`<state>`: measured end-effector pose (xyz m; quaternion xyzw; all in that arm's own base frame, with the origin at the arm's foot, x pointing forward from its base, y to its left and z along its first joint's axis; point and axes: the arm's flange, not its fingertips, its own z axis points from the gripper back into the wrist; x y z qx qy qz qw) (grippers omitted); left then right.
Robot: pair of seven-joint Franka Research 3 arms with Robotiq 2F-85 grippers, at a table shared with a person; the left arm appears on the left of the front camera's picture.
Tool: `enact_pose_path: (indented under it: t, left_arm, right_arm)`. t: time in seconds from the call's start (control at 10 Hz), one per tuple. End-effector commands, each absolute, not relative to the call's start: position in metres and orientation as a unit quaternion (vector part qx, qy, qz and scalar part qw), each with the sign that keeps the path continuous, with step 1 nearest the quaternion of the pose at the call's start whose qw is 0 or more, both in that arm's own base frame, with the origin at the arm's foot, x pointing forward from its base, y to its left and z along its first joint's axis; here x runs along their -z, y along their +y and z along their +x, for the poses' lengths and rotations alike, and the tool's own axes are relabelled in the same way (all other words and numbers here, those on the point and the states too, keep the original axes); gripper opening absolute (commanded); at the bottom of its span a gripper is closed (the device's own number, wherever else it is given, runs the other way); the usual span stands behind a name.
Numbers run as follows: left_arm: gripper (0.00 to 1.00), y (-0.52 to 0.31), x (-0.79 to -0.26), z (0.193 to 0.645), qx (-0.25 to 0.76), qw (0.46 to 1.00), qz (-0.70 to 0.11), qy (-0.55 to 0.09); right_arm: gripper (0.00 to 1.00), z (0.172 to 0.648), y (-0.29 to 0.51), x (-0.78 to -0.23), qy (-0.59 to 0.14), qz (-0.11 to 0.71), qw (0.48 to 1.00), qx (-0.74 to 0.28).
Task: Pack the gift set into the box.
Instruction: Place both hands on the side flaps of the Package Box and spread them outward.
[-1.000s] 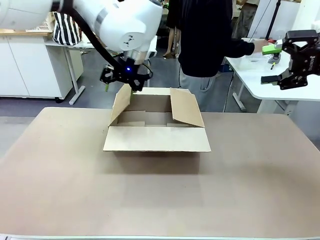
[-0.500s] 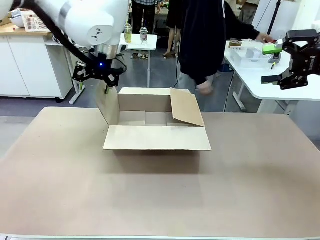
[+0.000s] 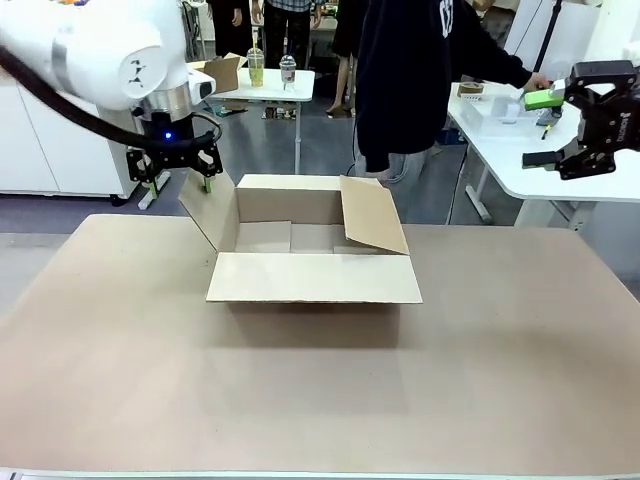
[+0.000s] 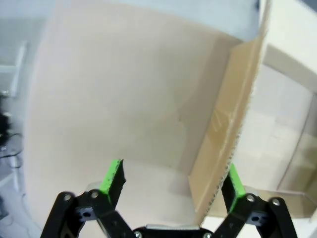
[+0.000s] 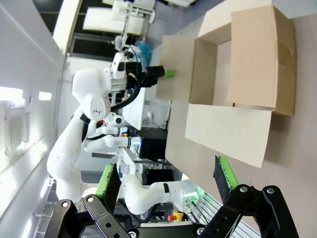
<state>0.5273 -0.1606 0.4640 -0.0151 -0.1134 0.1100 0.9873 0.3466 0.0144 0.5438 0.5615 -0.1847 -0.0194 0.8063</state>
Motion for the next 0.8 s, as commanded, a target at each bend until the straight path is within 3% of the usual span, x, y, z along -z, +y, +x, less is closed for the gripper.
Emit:
enact_pose_path:
  t: [0.0,0.4,0.7]
  left_arm:
    - [1.0,-0.132,-0.451,0.518,-0.093,0.987,-0.083,-0.099]
    - [1.0,-0.073,-0.436,0.505,-0.056,0.966,-0.234,-0.1]
    - [1.0,-0.058,-0.409,0.505,-0.016,0.953,-0.29,-0.083]
  right_arm:
    - [1.0,0.349,0.015,-0.544,-0.191,0.562,0.805,0.007]
    - [1.0,0.349,0.015,-0.544,-0.191,0.562,0.805,0.007]
    - [1.0,0.349,0.015,-0.544,-0.191,0.562,0.805,0.007]
